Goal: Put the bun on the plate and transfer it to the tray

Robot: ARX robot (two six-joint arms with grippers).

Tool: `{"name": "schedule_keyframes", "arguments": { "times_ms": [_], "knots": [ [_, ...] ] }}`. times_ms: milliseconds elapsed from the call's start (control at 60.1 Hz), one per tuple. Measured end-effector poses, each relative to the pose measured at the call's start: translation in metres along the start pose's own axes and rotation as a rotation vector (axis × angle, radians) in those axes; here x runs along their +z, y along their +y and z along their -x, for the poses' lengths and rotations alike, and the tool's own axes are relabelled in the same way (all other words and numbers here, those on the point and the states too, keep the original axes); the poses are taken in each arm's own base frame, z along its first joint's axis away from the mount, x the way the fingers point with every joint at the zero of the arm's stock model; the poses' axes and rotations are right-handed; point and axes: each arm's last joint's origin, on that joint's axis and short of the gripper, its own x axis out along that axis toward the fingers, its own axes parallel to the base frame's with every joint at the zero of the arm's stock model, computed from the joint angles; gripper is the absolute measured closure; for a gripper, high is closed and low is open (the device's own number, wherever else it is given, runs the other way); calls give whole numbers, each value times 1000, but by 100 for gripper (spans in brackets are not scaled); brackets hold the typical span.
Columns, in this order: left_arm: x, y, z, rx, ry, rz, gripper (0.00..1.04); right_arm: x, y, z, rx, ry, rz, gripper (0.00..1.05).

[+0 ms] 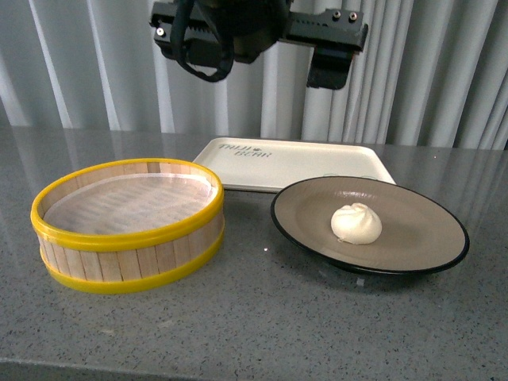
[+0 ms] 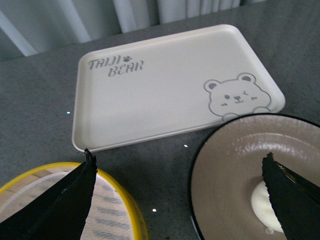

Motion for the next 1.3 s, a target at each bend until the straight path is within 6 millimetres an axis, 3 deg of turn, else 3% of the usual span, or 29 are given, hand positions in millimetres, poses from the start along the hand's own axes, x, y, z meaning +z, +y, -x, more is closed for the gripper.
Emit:
{"name": "schedule_keyframes", "arguments": {
  "times_ms": [116,233,299,383,516,848,1297],
  "knots": [
    [-21,7,8,187,-207,93,24,0,0,0,0,0,0,8],
    [-59,42,42,223,-355,167,45,0,0,0,-3,0,0,8],
    [-76,61,61,242,-386,182,56,0,0,0,-3,0,0,8],
    [-115,88,87,281,-376,194,76,0,0,0,0,0,0,8],
    [-157,99,109,242,-334,180,101,0,0,0,-1,0,0,8],
    [-209,119,155,252,-333,185,101,0,0,0,0,0,0,8],
    [-245,126,193,245,-335,184,101,0,0,0,0,0,0,8]
  ]
}}
